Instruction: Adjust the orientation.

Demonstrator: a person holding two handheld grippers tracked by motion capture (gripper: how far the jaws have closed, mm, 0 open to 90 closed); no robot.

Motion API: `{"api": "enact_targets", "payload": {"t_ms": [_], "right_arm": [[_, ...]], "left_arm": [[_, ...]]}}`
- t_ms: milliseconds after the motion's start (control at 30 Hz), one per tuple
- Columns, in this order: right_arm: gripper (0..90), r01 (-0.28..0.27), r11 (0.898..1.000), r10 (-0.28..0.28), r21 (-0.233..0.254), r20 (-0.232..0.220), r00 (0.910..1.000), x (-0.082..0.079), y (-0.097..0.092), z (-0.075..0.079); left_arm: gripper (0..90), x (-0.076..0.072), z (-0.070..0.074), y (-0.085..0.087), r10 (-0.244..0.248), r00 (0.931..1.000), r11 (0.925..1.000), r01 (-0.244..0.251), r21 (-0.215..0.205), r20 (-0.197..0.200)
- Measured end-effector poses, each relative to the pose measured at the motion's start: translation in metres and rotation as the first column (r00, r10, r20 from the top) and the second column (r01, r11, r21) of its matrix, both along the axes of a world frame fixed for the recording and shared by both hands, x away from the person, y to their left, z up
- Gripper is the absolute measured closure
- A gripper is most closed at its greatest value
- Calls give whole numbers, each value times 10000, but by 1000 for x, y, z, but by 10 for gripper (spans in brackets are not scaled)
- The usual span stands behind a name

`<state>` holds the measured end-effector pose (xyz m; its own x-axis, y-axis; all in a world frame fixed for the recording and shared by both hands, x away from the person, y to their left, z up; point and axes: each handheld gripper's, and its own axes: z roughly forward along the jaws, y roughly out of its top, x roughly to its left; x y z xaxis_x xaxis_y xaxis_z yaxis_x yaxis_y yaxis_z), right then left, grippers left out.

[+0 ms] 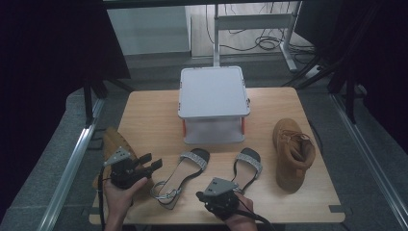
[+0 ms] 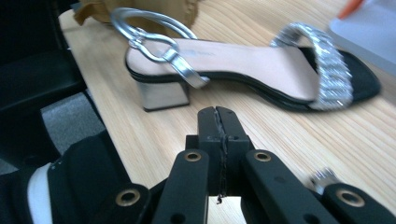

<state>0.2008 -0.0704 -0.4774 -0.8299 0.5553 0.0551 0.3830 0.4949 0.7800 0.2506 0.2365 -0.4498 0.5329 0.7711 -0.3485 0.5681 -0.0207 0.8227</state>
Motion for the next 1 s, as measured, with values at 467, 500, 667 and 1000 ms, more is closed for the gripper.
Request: {"api": "enact_targets", "payload": {"t_ms": [467,500,667,1000], "right_arm": [[892,1136,9930,-1135,-329,59,9935,6,-30,-5],[892,1193,9922,-1193,-365,29,9929,7,-31,-6],[892,1279,9898,-1279,-633,45,9918,6,-30,-10],[892,1295,9873,-1297,-919,36,9915,3,-25,-15]], "left_arm": [[425,-1,1,-7,-138,9998,9998,136,141,167],[425,-1,1,-8,-150,9998,9998,148,162,149],[419,-1,-1,-9,-212,9997,9996,210,202,78],[413,0,-4,-11,-231,9997,9993,231,281,-21]]}}
